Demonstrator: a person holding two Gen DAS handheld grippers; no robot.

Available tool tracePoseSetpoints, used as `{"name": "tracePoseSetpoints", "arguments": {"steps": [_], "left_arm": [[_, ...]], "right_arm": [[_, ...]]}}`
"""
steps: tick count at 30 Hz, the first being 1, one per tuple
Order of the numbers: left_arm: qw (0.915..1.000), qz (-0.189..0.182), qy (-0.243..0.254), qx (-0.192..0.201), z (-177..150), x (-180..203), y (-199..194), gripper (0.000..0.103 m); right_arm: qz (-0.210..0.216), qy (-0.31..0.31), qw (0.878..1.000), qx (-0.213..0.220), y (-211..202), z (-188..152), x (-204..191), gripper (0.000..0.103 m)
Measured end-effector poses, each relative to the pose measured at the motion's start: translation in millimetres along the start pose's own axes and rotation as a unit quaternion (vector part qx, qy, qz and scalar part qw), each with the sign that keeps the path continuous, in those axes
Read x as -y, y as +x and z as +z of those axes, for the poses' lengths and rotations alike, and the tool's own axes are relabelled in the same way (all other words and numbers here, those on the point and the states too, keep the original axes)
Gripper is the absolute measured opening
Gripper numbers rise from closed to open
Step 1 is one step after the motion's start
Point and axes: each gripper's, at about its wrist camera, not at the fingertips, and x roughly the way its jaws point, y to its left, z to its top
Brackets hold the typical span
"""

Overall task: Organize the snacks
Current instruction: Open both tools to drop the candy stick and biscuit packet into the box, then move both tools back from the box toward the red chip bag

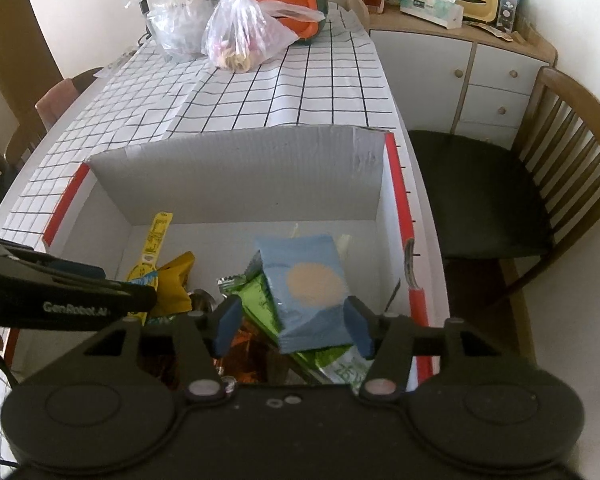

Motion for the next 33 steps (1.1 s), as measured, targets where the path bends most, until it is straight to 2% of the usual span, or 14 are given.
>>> {"name": "tracePoseSetpoints", "arguments": {"steps": [2, 4, 10, 16, 20, 22, 25, 28, 32, 33], "left_arm": [[0.9999, -0.003, 0.000, 0.012, -3, 0, -8, 0.052], [0.9997, -0.007, -0.001, 0.022, -7, -1, -15, 0.054], [0.9984, -0.012, -0.004, 0.055, -17, -6, -39, 0.056], [0.9950, -0.016, -0.010, 0.098, -29, -15, -66, 0.063], [0.9920, -0.021, -0.008, 0.124, -38, -21, -84, 0.063], [0.9905, -0.020, -0.006, 0.136, -42, -24, -92, 0.064], [0.9884, -0.021, -0.009, 0.150, -48, -31, -101, 0.066], [0.9862, -0.022, -0.015, 0.163, -54, -39, -111, 0.071], [0.9837, -0.024, -0.015, 0.177, -66, -51, -121, 0.071], [0.9833, -0.022, -0.016, 0.180, -68, -54, -123, 0.072]], "right_arm": [[0.000, 0.000, 1.000, 0.005, -5, -1, 0, 0.059], [0.000, -0.002, 1.000, 0.014, -13, -2, -2, 0.067], [0.003, -0.015, 0.999, 0.039, -35, -4, -8, 0.076], [0.019, -0.023, 0.998, 0.062, -56, -5, -20, 0.081], [0.027, -0.032, 0.996, 0.079, -71, -4, -31, 0.083], [0.032, -0.033, 0.995, 0.084, -76, -4, -35, 0.087], [0.032, -0.035, 0.994, 0.097, -84, -5, -42, 0.093], [0.033, -0.037, 0.993, 0.102, -88, -7, -50, 0.094], [0.050, -0.035, 0.993, 0.105, -91, -9, -62, 0.096], [0.054, -0.033, 0.992, 0.106, -92, -10, -65, 0.099]]}}
